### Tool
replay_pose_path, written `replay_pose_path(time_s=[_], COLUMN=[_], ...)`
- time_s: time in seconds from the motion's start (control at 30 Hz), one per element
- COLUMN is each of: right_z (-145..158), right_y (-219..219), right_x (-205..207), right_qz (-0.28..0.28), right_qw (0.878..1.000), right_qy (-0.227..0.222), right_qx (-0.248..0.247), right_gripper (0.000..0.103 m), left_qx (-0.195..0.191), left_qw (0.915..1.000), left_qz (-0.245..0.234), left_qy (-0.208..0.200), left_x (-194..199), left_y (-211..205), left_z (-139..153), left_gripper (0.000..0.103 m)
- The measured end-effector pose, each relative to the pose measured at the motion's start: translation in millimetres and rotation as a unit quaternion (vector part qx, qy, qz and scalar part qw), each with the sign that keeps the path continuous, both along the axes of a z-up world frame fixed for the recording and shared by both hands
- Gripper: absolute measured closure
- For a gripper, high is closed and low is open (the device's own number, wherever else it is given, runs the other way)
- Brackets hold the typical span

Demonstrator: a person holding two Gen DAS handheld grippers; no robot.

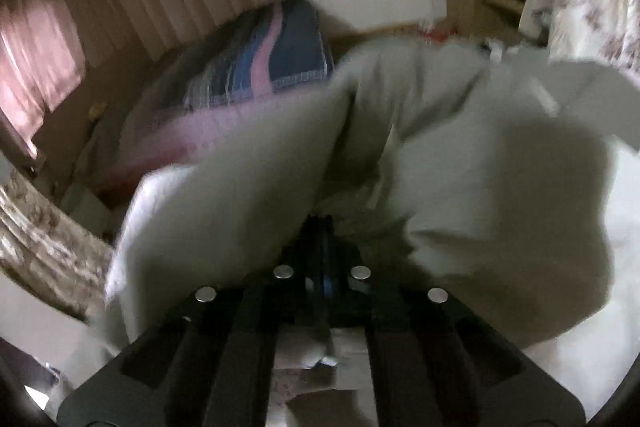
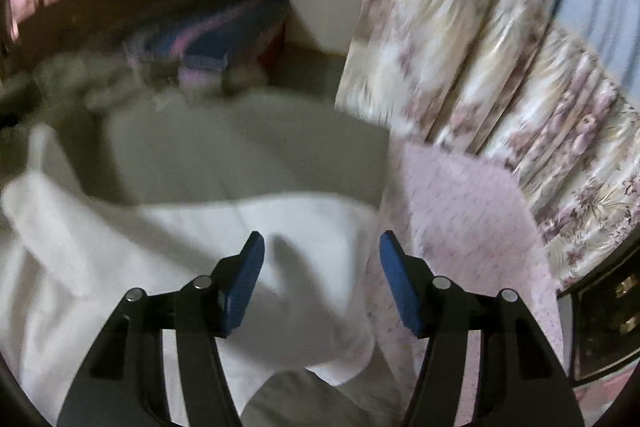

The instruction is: Fold large clothes

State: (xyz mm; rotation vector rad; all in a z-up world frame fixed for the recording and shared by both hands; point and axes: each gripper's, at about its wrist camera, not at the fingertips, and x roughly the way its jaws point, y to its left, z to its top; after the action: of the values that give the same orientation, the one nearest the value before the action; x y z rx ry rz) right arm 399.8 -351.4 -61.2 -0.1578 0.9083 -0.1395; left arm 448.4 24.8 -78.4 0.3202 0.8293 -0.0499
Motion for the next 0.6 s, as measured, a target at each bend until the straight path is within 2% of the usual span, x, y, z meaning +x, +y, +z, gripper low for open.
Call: replay_pose_path(time_s=[0.1,0.23,0.33,0.4,0.43,0.47,0.53,0.6], right_z=[-16.3,7.2,37.4,59.1,67.6,78.0,91.8,103.2], right_y=[-1.0,-4.3,-5.4,-2.8,-1.5,0.1,2.8,5.6], right_x=[4.4,-11.3,-28.2,-42.7,-48.6,-56.5,-68.2,-81.8], right_qz=[-0.006,-0.002,-0.002,0.001,0.004,0.007,0.010,0.010], right_qw=[1.000,1.000,0.998,0.996,0.995,0.995,0.994,0.993], right_qy=[0.017,-0.015,-0.051,-0.072,-0.081,-0.092,-0.105,-0.117], right_qx=[-0.004,0.027,0.048,0.052,0.051,0.048,0.038,0.027], right_gripper=[0.043,0.043,0.042,0.042,0.041,0.039,0.033,0.031], left_qx=[-0.007,-0.027,-0.042,-0.064,-0.075,-0.076,-0.065,-0.058], left_qw=[1.0000,0.9996,0.9990,0.9977,0.9968,0.9964,0.9969,0.9966], left_qz=[0.003,0.005,0.010,0.012,0.012,0.013,0.015,0.024], left_qy=[0.005,-0.003,-0.012,-0.019,-0.027,-0.035,-0.042,-0.054], left_x=[-1.8,-14.4,-29.8,-41.6,-50.0,-58.3,-70.5,-89.3], left_y=[6.5,14.5,21.1,25.9,28.4,30.1,27.8,33.4], left_z=[-3.8,13.6,27.1,36.0,41.1,44.4,49.7,57.7], left_gripper=[0.103,0.099,0.073,0.024,0.018,0.016,0.014,0.004])
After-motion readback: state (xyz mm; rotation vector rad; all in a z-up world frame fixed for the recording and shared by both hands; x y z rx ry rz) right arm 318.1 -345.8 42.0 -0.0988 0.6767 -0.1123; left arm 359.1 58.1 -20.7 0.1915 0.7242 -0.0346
